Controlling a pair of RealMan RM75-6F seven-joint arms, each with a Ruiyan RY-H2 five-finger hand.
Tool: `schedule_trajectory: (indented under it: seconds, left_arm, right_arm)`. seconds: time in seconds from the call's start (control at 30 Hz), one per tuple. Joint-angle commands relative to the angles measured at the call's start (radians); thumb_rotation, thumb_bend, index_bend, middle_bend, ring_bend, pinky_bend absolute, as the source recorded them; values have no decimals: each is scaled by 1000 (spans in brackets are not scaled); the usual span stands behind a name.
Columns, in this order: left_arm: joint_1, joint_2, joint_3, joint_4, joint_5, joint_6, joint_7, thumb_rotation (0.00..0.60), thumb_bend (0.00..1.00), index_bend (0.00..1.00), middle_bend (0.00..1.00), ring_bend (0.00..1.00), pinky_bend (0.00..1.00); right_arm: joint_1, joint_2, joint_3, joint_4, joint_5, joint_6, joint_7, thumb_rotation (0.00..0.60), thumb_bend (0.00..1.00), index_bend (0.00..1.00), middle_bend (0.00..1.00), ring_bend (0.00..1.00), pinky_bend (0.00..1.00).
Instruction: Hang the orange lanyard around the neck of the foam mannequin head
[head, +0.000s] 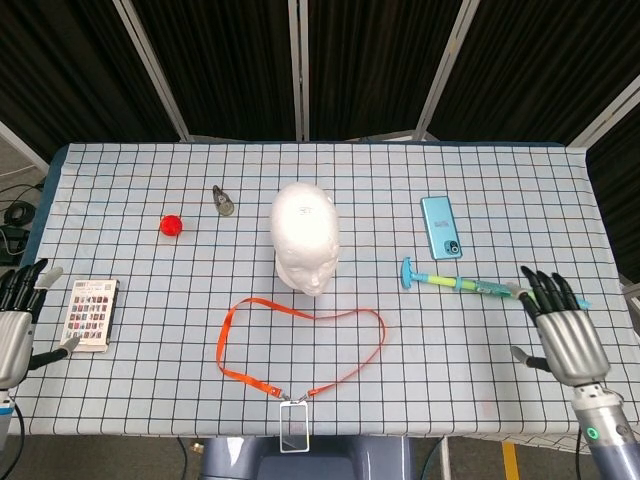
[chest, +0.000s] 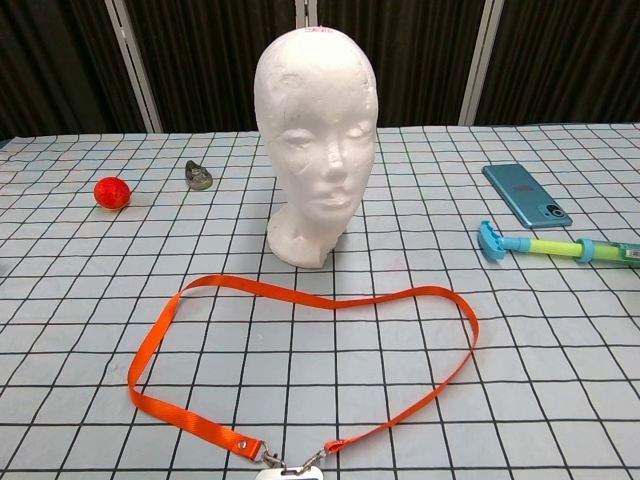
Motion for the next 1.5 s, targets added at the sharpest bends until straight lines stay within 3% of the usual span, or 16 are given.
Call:
schedule_trajectory:
  seconds: [0.03, 0.3, 0.5, 0.67, 1.0, 1.5]
  left_arm:
    - [-10, -15, -8, 15, -14, -13, 14, 600, 0, 0, 0, 0, 0]
    - [-33, -49, -23, 50, -60, -50, 50, 600, 0, 0, 0, 0, 0]
    - [-44, -62, -27, 63, -83, -70, 65, 600, 0, 0, 0, 0, 0]
    - [-52, -66, -27, 73, -96, -87, 62, 600, 0, 0, 0, 0, 0]
    - [-51, -64, -23, 75, -100, -86, 52, 600, 0, 0, 0, 0, 0]
    - [-52, -63, -20, 74, -103, -86, 49, 600, 0, 0, 0, 0, 0]
  right_arm:
    - [160, -61, 57, 20, 70, -209, -49, 600, 147, 367, 0, 0, 0]
    - [326, -214, 104, 52, 232, -428, -90, 600, 218, 406, 0, 0, 0]
    - [421, -380, 106, 134, 319, -469, -205, 600, 226, 435, 0, 0, 0]
    - [460, -447, 101, 169, 380, -471, -262, 600, 248, 457, 0, 0, 0]
    - [510, -519, 89, 224, 485, -478, -327, 600, 319, 472, 0, 0, 0]
    - [543, -574, 60, 277, 547, -464, -365, 600, 319, 487, 0, 0, 0]
